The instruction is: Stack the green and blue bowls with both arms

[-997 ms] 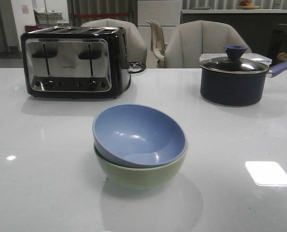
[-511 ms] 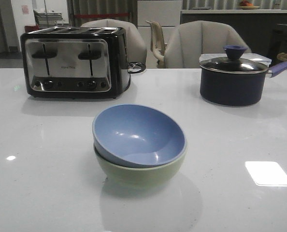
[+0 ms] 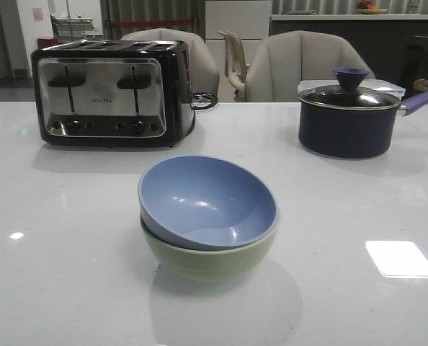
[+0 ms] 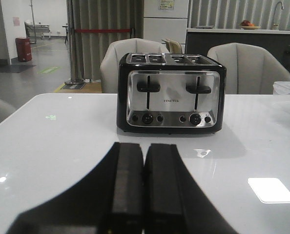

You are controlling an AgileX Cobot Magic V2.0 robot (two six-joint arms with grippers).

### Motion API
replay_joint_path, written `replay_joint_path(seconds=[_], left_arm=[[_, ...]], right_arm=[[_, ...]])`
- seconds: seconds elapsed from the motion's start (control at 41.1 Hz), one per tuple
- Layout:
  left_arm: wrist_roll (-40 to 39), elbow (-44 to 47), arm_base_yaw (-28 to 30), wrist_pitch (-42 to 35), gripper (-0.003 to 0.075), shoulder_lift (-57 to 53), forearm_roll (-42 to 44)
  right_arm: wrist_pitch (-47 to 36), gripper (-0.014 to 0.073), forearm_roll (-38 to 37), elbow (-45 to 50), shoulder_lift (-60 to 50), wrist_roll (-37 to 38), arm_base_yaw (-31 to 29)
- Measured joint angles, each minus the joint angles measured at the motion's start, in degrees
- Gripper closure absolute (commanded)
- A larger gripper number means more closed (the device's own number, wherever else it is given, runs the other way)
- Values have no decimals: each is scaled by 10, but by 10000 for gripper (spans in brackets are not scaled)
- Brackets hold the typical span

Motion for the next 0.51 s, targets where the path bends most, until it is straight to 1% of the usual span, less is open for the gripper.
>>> replay_joint_path(seconds=[0.511], left_arm=[[0,0,0,0,619,0,0]], right_arm=[[0,586,0,0,0,0,-12]])
